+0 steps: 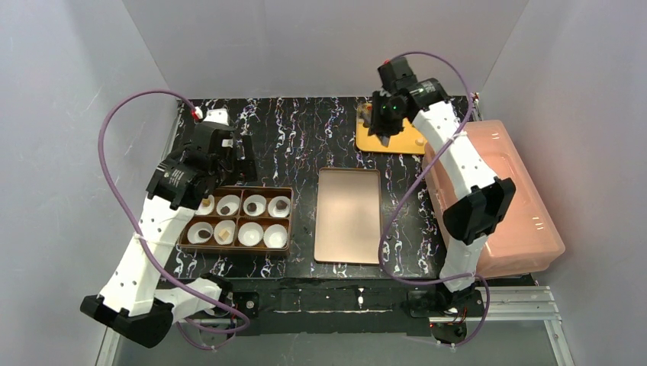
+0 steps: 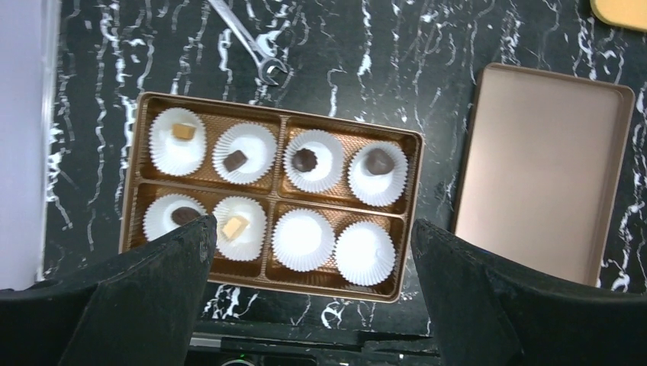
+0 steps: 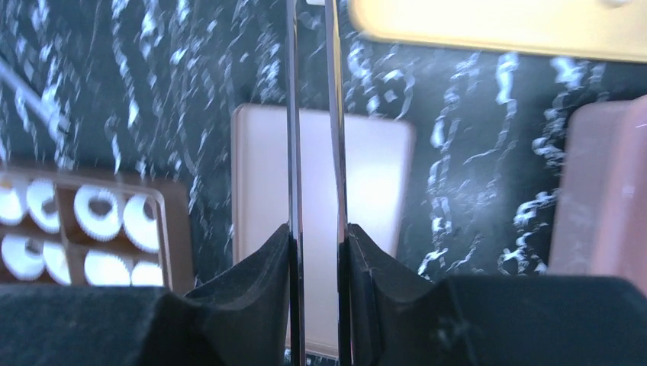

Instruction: Pack the chocolate

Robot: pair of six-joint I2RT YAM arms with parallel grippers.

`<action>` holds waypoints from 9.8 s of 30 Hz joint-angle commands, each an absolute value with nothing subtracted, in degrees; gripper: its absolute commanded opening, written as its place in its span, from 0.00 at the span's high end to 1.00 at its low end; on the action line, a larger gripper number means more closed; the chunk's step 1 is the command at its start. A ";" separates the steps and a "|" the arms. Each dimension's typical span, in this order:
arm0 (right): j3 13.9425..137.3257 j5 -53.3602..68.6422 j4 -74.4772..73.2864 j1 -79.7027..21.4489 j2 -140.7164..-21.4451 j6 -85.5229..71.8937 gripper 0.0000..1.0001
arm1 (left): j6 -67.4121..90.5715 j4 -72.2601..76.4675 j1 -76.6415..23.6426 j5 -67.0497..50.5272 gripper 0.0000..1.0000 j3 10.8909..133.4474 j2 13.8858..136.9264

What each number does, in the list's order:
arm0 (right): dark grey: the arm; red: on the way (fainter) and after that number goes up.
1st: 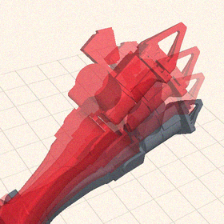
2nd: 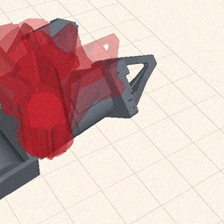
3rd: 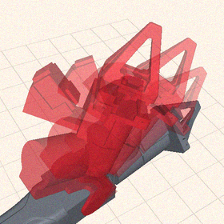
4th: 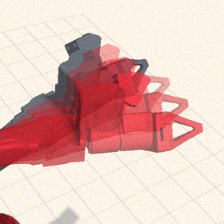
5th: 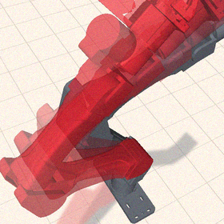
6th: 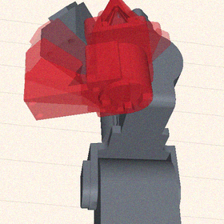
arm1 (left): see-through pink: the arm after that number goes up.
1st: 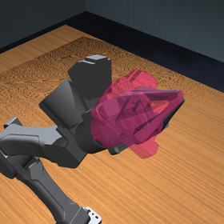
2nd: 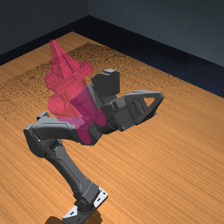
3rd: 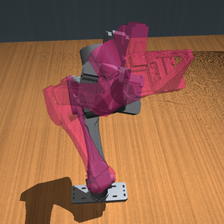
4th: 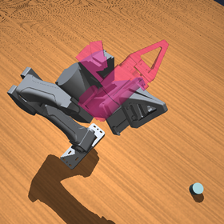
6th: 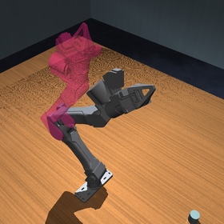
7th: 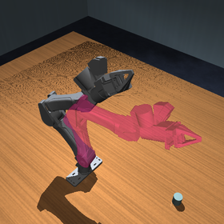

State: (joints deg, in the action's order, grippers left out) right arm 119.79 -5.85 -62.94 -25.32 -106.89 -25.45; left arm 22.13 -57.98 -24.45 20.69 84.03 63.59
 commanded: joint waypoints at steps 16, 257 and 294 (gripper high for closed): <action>111.96 9.03 -55.96 -52.98 -101.15 -26.15 0.76 | 25.72 -63.96 -24.35 31.69 0.01 91.83 57.75; 101.49 11.81 -62.07 -32.96 -89.00 -23.87 0.73 | 22.60 -57.11 -24.43 17.04 0.01 82.76 64.94; 93.43 14.34 -54.94 -61.07 -96.63 -26.09 0.71 | 21.99 -60.98 -24.35 21.16 0.01 83.83 65.38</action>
State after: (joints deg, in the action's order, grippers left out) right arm 93.14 14.83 -56.95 -60.49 -95.92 -26.37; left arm 22.50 -59.33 -24.45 19.49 81.93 66.74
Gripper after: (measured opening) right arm 0.366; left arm 0.992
